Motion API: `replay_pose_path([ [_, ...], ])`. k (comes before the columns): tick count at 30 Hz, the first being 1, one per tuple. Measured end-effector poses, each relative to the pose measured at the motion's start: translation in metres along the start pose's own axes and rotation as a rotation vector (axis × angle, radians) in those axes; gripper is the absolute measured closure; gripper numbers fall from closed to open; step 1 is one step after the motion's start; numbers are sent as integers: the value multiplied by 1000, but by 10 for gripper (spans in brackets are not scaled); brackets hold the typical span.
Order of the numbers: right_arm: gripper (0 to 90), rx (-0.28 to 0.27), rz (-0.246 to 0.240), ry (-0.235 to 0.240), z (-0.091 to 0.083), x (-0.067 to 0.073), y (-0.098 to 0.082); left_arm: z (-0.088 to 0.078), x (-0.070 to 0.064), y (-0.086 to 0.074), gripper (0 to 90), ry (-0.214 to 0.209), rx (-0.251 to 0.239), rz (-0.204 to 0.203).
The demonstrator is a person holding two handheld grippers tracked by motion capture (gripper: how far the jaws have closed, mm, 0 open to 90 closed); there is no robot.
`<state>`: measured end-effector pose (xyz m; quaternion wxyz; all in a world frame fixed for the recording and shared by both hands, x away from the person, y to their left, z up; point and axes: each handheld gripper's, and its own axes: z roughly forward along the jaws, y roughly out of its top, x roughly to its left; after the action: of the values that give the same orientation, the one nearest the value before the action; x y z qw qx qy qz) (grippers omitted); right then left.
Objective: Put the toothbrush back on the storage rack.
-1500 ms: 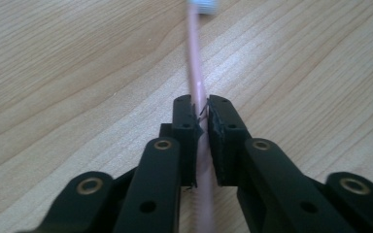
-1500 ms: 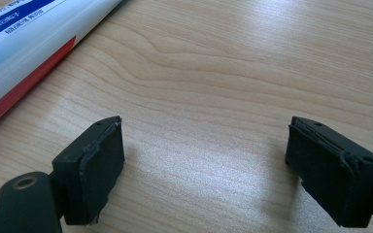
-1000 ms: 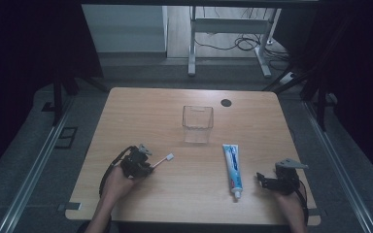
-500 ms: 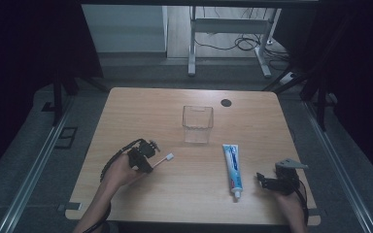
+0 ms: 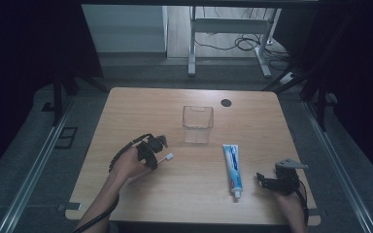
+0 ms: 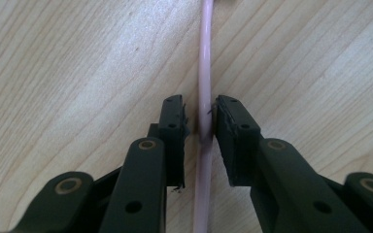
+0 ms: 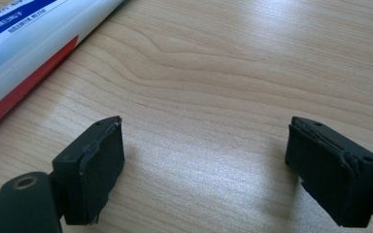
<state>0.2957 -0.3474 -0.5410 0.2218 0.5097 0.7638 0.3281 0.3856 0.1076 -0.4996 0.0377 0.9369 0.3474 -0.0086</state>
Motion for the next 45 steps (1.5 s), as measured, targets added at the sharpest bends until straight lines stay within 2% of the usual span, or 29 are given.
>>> replay_pose_path([
  [4, 138, 0, -1, 1, 0, 0, 0, 1, -1, 4, 725, 9, 9, -5],
  [7, 139, 0, -1, 1, 0, 0, 0, 1, -2, 8, 768, 2, 36, 5],
  [9, 139, 0, -1, 1, 0, 0, 0, 1, -4, 9, 820, -6, 31, 1],
  [13, 138, 0, -1, 1, 0, 0, 0, 1, -4, 10, 831, 2, 44, 14],
  [18, 139, 0, -1, 1, 0, 0, 0, 0, -2, 8, 842, -12, 25, 4],
  [22, 138, 0, -1, 1, 0, 0, 0, -7, 1, 5, 842, -45, -18, 2],
  [28, 139, 0, -2, 1, 0, 0, 0, -16, 2, 3, 842, -58, -60, 4],
  [29, 138, 0, -1, 1, 0, 0, 0, -19, 3, 2, 842, -67, -88, 1],
  [31, 138, 0, -1, 1, 0, 0, 0, -21, 3, 2, 842, -72, -102, 1],
  [33, 139, 0, -1, 1, 0, 0, 0, -26, 3, 1, 842, -86, -144, 1],
  [34, 139, 0, -1, 1, 0, 0, 0, -26, 3, 1, 842, -86, -144, 1],
  [35, 139, 0, -1, 1, 0, 0, 0, -30, 3, 1, 842, -96, -177, 9],
  [36, 139, 0, -1, 1, 0, 0, 0, -30, 3, 1, 842, -96, -177, 9],
  [39, 139, 0, -1, 1, 0, 0, 0, -38, 0, 0, 842, -117, -253, 0],
  [41, 139, 0, -2, 1, 0, 0, 0, -40, 0, 0, 842, -117, -267, 2],
  [45, 139, 1, -2, 1, 0, 0, 0, -50, -3, 0, 842, -127, -346, -2],
])
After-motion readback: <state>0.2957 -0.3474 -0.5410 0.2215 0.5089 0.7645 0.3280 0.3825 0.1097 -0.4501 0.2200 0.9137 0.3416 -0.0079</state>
